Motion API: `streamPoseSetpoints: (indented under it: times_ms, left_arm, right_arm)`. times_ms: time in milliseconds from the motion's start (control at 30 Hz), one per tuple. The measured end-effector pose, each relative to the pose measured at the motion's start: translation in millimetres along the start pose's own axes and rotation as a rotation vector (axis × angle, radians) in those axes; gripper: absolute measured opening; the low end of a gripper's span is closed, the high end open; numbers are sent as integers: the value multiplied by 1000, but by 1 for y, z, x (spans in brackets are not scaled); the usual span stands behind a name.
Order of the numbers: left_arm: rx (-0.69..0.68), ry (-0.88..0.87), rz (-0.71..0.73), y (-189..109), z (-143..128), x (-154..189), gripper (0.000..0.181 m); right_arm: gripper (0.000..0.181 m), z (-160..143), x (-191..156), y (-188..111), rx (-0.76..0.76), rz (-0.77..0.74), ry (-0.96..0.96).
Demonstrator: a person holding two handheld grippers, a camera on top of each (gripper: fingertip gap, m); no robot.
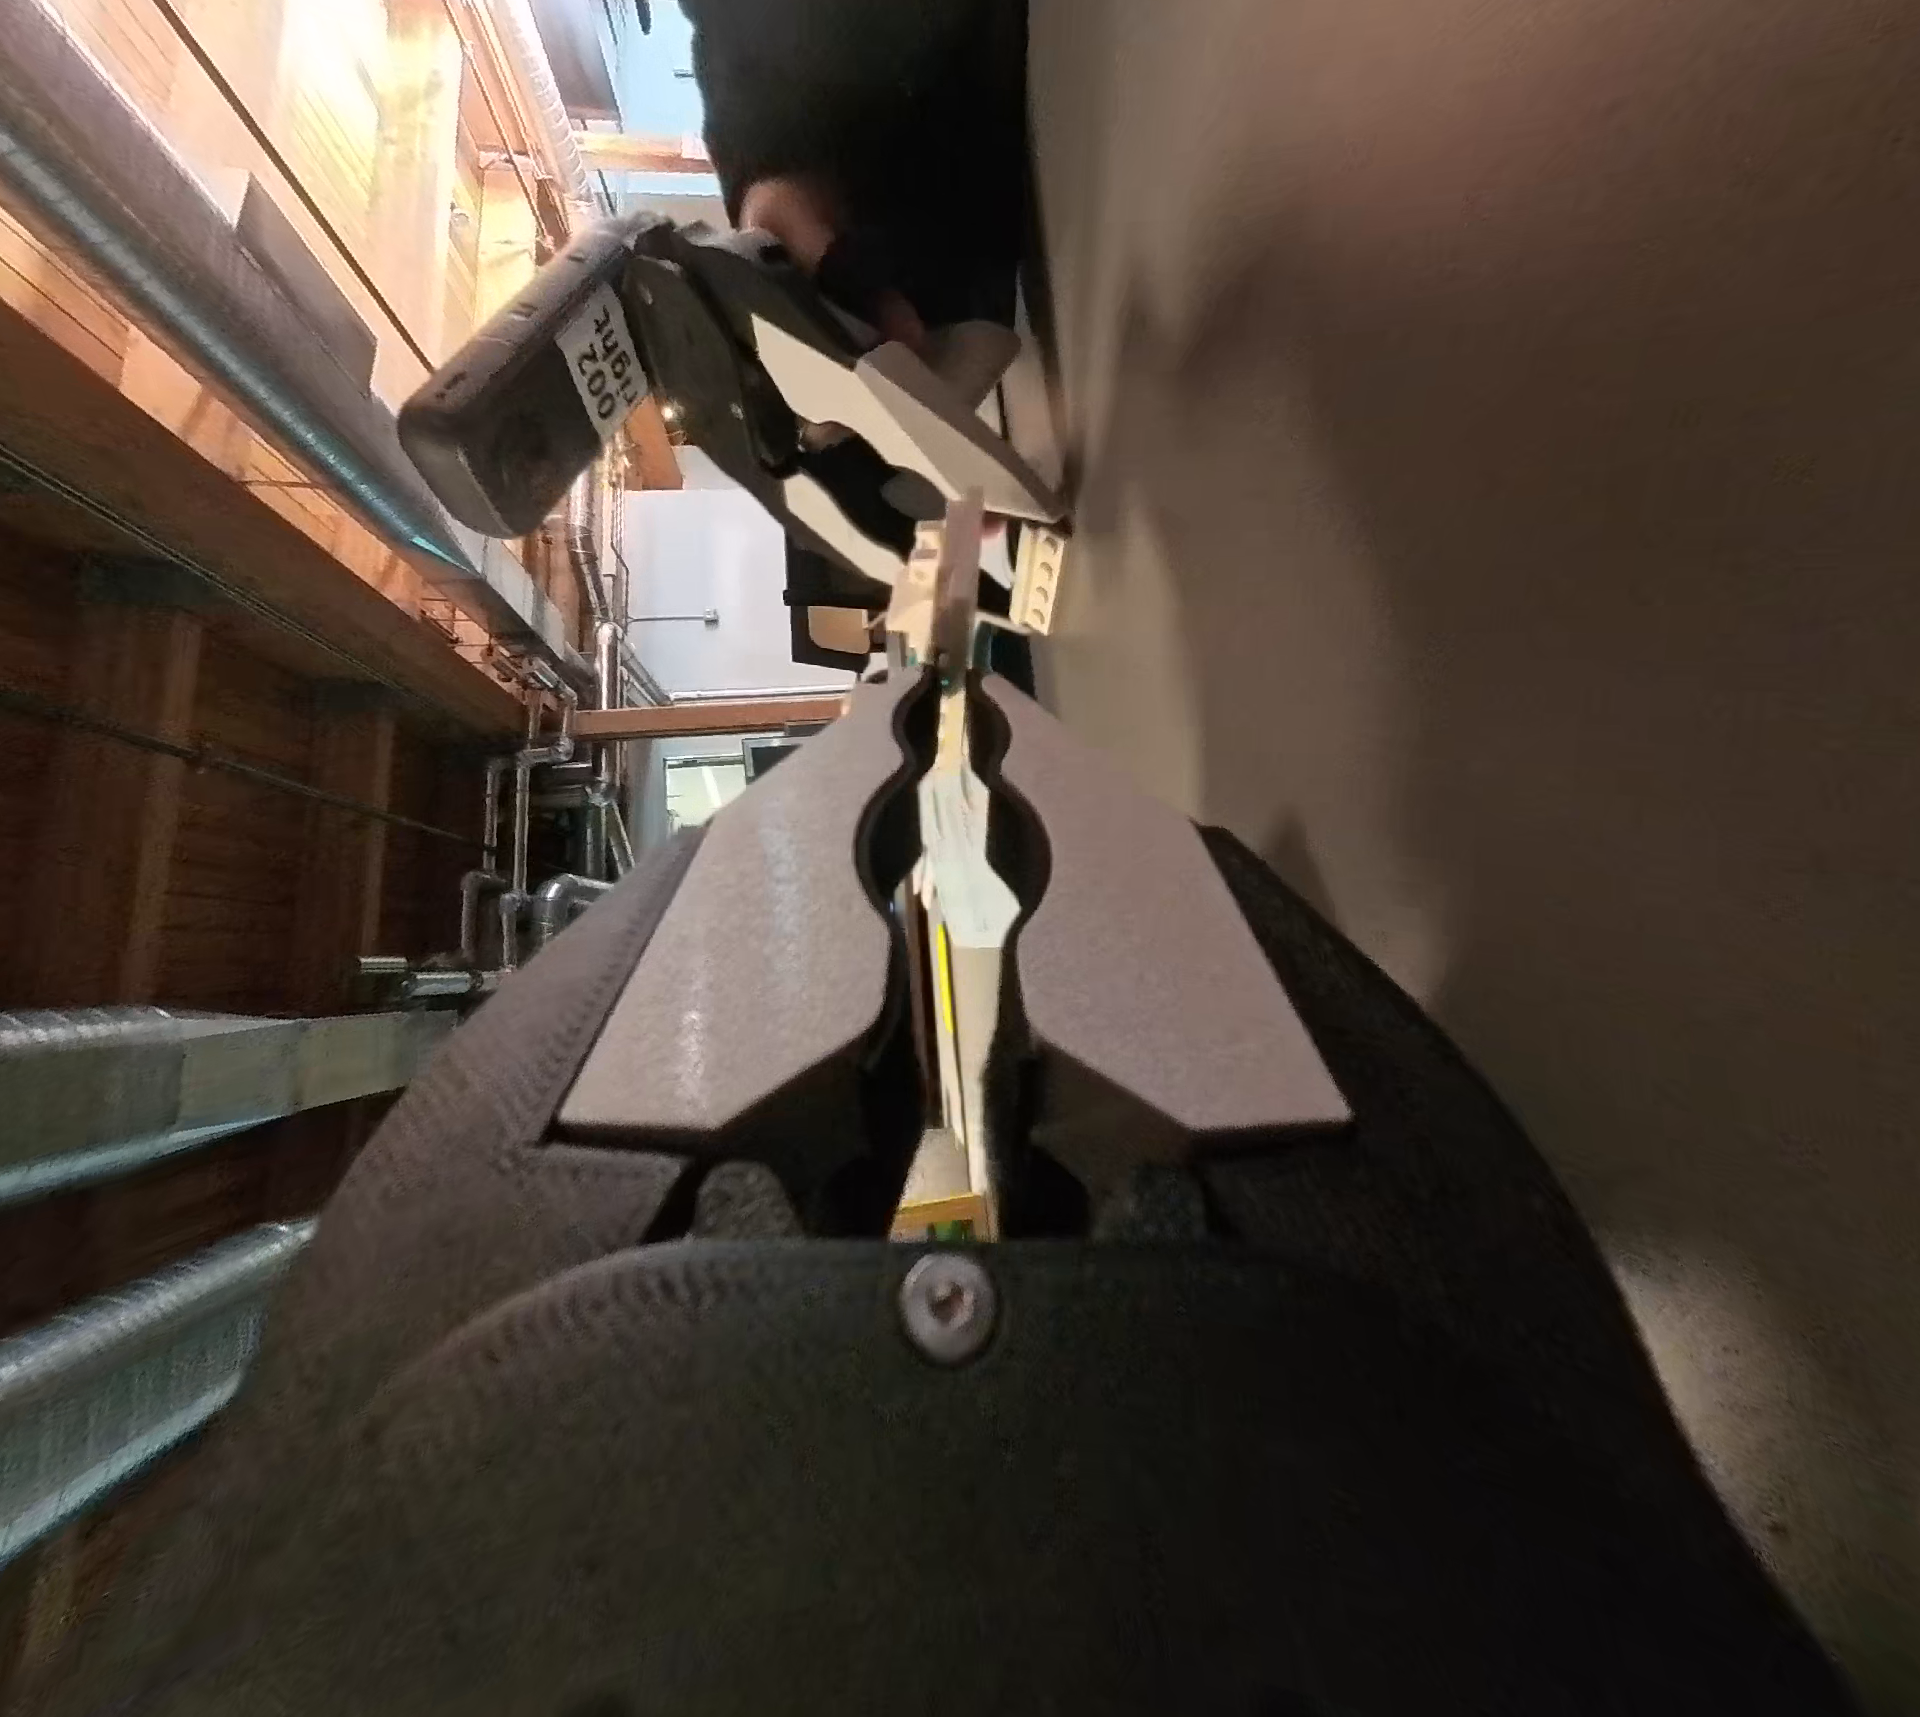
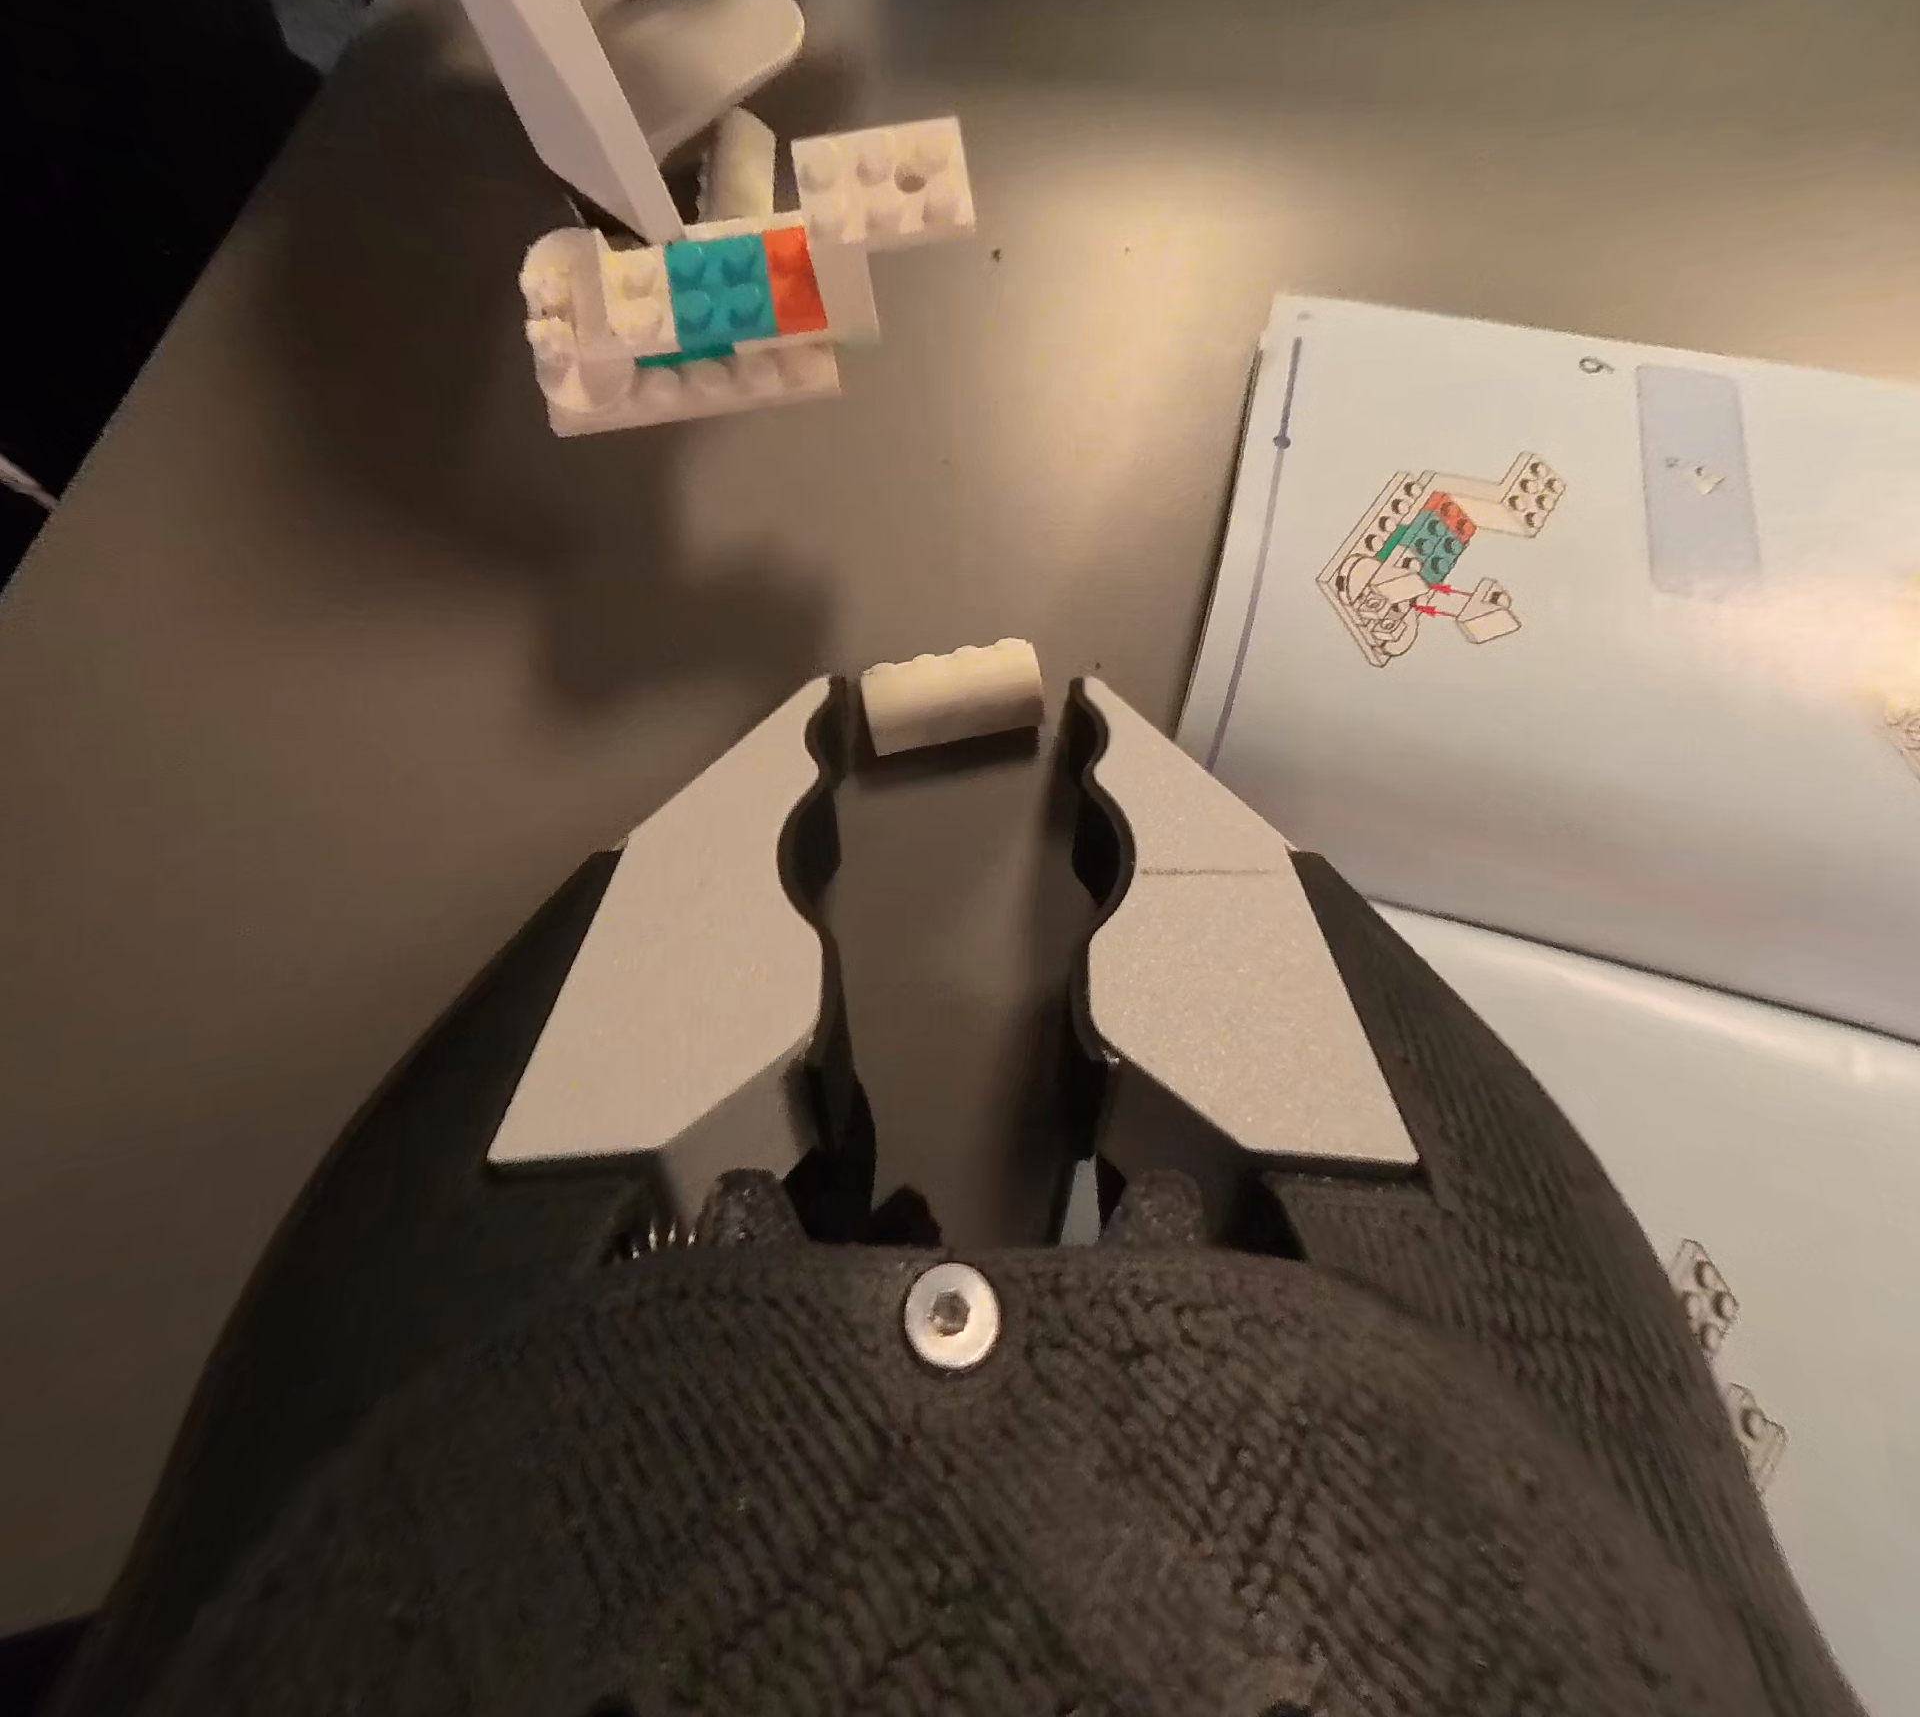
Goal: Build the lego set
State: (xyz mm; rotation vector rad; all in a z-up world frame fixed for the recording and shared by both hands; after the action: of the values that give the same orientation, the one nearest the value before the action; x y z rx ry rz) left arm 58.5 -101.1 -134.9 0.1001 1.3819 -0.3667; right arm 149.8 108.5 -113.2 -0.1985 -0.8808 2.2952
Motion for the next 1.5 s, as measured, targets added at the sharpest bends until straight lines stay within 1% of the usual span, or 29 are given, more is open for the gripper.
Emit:
streamPoseSetpoints:
  times_ms: [67,167,200,333,433,500,600,733,900,1200,1367,1500]
  left_arm:
    - [-1,-3,-5,1,-1,0,4]
    - [-4,-18,13,1,-2,-1,4]
    - [-8,-27,28,1,-2,-3,4]
    - [-30,-64,89,2,-5,-10,3]
    - [-27,-72,121,1,-6,-12,3]
    - [-12,-66,142,0,-5,-13,4]
    - [-8,-60,165,-2,-4,-15,4]
    - [4,-58,178,-3,-4,-16,3]
    - [30,-40,171,-4,-1,-14,3]
    - [66,-4,180,-6,2,-12,3]
    - [77,2,187,-7,3,-13,3]
    - [81,0,196,-8,4,-14,3]
  right_arm:
    - [33,-2,1,-2,4,1,24]
    - [33,-3,1,-6,42,-17,76]
    - [32,0,0,-8,93,-30,101]
    - [32,16,-5,-16,379,-61,207]
    - [32,32,-9,-16,496,-63,226]
    - [32,43,-13,-13,494,-60,192]
    - [32,53,-18,-6,437,-50,137]
    - [32,56,-21,-5,428,-49,111]
    - [32,58,-27,-11,436,-16,24]
    - [32,65,-32,-9,311,-10,15]
    - [33,68,-34,-11,289,-13,23]
    - [36,68,-34,-12,292,-20,43]
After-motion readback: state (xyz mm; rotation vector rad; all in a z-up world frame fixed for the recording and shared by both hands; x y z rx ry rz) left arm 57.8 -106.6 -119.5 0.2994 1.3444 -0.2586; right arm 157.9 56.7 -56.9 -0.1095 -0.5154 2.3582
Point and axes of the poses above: each gripper's, where its closed fingertips meet, y out along the fingers, z out of its top, x = y × z across the jaws, the point moved 10 cm from there along -y, back along the fingers, and after that the axes turned 10 degrees about -y, right-handed, at the moved point
